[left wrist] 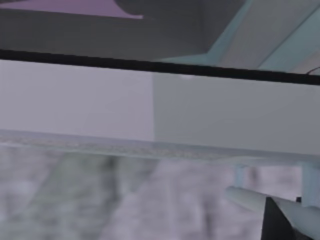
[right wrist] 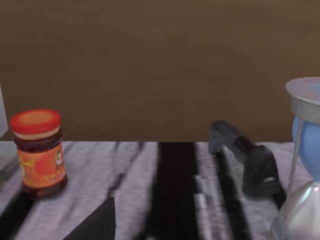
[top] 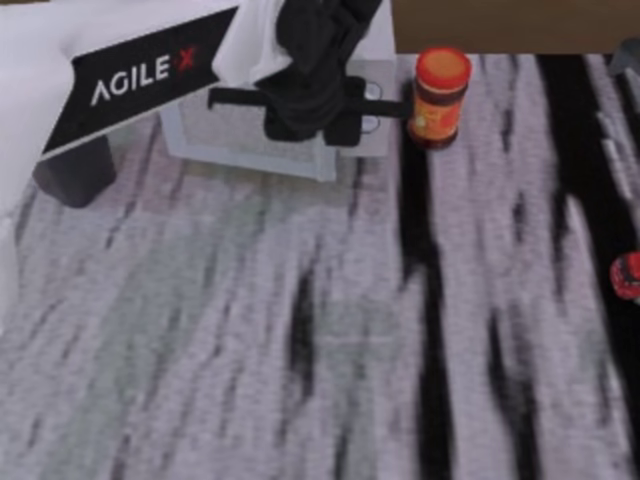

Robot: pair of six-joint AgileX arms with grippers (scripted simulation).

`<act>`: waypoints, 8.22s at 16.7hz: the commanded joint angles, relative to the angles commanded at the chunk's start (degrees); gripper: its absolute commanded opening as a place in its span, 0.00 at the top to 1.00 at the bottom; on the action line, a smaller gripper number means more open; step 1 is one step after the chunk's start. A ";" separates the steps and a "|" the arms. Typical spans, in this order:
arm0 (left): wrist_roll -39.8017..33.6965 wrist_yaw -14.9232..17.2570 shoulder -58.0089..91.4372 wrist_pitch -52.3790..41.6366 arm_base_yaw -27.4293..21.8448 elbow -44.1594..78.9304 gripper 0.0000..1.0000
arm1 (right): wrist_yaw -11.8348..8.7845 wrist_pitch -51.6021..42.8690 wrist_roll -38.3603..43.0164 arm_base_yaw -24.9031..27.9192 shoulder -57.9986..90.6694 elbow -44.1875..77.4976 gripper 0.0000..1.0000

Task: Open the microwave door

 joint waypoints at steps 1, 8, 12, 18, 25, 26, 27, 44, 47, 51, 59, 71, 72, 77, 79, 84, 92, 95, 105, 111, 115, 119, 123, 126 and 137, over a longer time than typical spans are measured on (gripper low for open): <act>0.00 0.00 0.00 0.00 0.00 0.00 1.00 | 0.00 0.00 0.00 0.00 0.00 0.00 0.00; 0.00 0.00 0.00 0.00 0.00 0.00 1.00 | 0.00 0.00 0.00 0.00 0.00 0.00 0.00; 0.00 0.00 0.00 0.00 0.00 0.00 1.00 | 0.00 0.00 0.00 0.00 0.00 0.00 0.00; 0.00 0.00 0.00 0.00 0.00 0.00 1.00 | 0.00 0.00 0.00 0.00 0.00 0.00 0.00; 1.08 0.87 -1.06 0.90 -0.10 -1.74 1.00 | 0.00 0.00 0.00 0.00 0.00 0.00 0.00; 1.86 1.12 -1.64 1.33 0.11 -2.77 1.00 | 0.00 0.00 0.00 0.00 0.00 0.00 0.00; 2.49 1.32 -2.18 1.74 0.28 -3.54 1.00 | 0.00 0.00 0.00 0.00 0.00 0.00 0.00; 2.79 1.42 -2.48 1.98 0.36 -3.87 1.00 | 0.00 0.00 0.00 0.00 0.00 0.00 0.00; 2.79 1.42 -2.48 1.98 0.36 -3.87 1.00 | 0.00 0.00 0.00 0.00 0.00 0.00 0.00; 2.79 1.42 -2.48 1.98 0.36 -3.87 1.00 | 0.00 0.00 0.00 0.00 0.00 0.00 0.00; 5.83 3.03 -5.01 3.85 0.82 -7.71 1.00 | 0.00 0.00 0.00 0.00 0.00 0.00 0.00; 5.84 3.03 -5.02 3.86 0.83 -7.72 1.00 | 0.00 0.00 0.00 0.00 0.00 0.00 0.00; 5.84 3.03 -5.02 3.86 0.83 -7.72 1.00 | 0.00 0.00 0.00 0.00 0.00 0.00 0.00; 5.84 3.03 -5.02 3.86 0.83 -7.72 1.00 | 0.00 0.00 0.00 0.00 0.00 0.00 0.00; 5.84 3.03 -5.02 3.86 0.83 -7.72 1.00 | 0.00 0.00 0.00 0.00 0.00 0.00 0.00; 5.48 3.52 -4.93 3.89 0.35 -7.69 1.00 | 0.00 0.00 0.00 0.00 0.00 0.00 0.00; 9.21 4.87 -7.62 5.63 1.45 -11.56 1.00 | 0.00 0.00 0.00 0.00 0.00 0.00 0.00; 9.21 4.87 -7.62 5.63 1.45 -11.56 1.00 | 0.00 0.00 0.00 0.00 0.00 0.00 0.00; 9.21 4.87 -7.62 5.63 1.45 -11.56 1.00 | 0.00 0.00 0.00 0.00 0.00 0.00 0.00; 9.21 4.87 -7.62 5.63 1.45 -11.56 1.00 | 0.00 0.00 0.00 0.00 0.00 0.00 0.00; 8.84 5.36 -7.54 5.64 0.99 -11.55 1.00 | 0.00 0.00 0.00 0.00 0.00 0.00 0.00; 11.44 6.35 -9.25 6.57 1.80 -14.07 1.00 | 0.00 0.00 0.00 0.00 0.00 0.00 0.00; 12.97 6.97 -10.31 7.23 2.26 -15.38 1.00 | 0.00 0.00 0.00 0.00 0.00 0.00 0.00; 12.97 6.97 -10.31 7.23 2.26 -15.38 1.00 | 0.00 0.00 0.00 0.00 0.00 0.00 0.00; 12.97 6.97 -10.31 7.23 2.26 -15.38 1.00 | 0.00 0.00 0.00 0.00 0.00 0.00 0.00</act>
